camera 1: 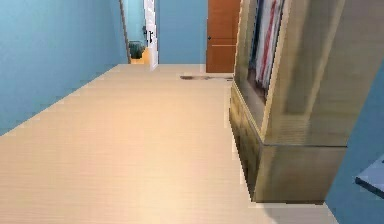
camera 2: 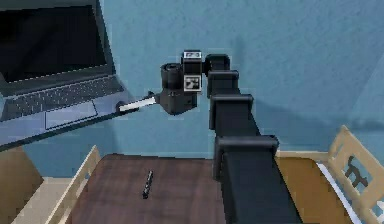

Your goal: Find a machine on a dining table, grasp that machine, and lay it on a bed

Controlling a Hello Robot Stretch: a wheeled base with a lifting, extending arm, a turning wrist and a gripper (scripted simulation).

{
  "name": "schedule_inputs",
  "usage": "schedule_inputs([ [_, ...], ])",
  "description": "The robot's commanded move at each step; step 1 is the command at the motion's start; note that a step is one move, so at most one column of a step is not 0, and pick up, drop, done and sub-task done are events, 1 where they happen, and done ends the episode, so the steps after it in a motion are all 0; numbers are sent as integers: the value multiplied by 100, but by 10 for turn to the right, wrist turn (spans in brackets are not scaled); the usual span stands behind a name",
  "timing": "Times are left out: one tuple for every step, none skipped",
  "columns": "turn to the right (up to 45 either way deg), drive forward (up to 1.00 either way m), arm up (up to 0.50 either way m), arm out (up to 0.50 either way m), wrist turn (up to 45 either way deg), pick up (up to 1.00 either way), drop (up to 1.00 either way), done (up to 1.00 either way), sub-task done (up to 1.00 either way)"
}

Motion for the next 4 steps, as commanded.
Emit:
schedule_inputs([
  [0,0,0,0,450,0,0,0,0],
  [0,0,0,0,150,0,0,0,0],
  [0,0,-40,0,0,0,0,0,0],
  [0,0,-32,0,0,0,0,0,0],
])
